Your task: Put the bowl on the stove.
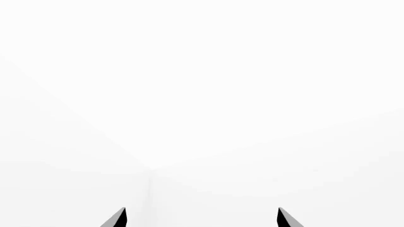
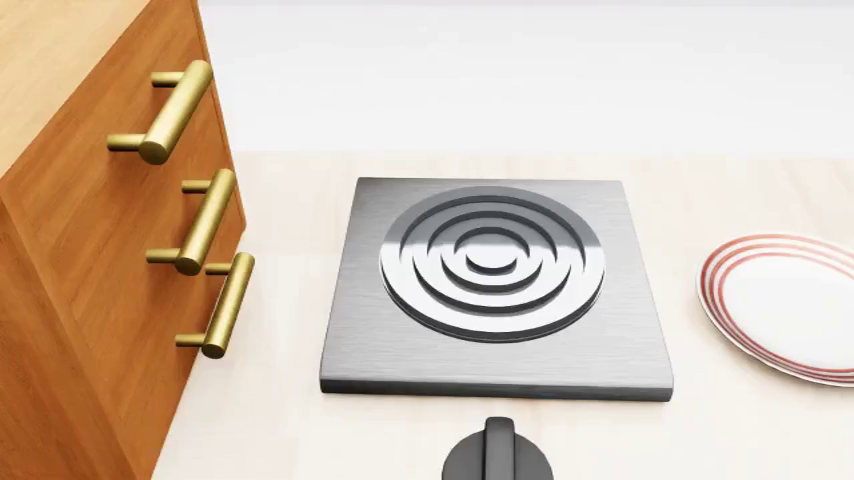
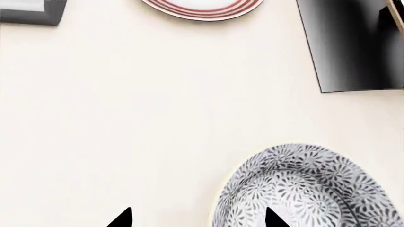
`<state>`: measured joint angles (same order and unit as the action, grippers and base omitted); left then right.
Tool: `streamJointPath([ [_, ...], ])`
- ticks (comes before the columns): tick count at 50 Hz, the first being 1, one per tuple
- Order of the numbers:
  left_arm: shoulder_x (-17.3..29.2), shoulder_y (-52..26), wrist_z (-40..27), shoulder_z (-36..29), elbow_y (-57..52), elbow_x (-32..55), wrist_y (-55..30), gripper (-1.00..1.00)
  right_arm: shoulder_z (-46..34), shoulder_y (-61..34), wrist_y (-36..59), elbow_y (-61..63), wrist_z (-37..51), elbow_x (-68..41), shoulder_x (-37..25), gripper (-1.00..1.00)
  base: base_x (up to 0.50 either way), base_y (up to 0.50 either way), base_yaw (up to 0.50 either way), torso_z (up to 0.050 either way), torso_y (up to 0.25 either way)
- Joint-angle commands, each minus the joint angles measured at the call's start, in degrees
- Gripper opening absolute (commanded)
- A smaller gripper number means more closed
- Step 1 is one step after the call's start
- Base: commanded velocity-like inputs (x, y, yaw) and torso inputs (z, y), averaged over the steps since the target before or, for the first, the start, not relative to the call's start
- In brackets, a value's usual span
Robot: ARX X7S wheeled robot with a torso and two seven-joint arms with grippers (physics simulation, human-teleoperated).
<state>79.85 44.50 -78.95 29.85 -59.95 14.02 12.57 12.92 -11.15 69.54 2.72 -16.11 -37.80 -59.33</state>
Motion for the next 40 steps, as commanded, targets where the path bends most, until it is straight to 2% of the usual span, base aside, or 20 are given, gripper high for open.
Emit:
streamJointPath([
  [1,-0.5,0.4,1.8,1.4,-0.1,1.2,1.4,1.00,0.7,2.0,-2.5,-2.2,0.4,2.8,2.4,1.00,0.00,0.00,0.00,0.000,0.000],
  [15,-0.6,0.4,2.0,1.4,-0.1,1.2,1.6,1.00,-4.5,-0.3,-5.4,-6.1,1.6,5.8,4.8,1.00,0.00,0.00,0.00,0.000,0.000],
  [40,-0.7,0.4,2.2,1.8,-0.1,1.4,1.7,1.00,-2.2,4.1,-8.6,-10.1,3.6,7.2,7.0,1.00,0.00,0.00,0.00,0.000,0.000],
])
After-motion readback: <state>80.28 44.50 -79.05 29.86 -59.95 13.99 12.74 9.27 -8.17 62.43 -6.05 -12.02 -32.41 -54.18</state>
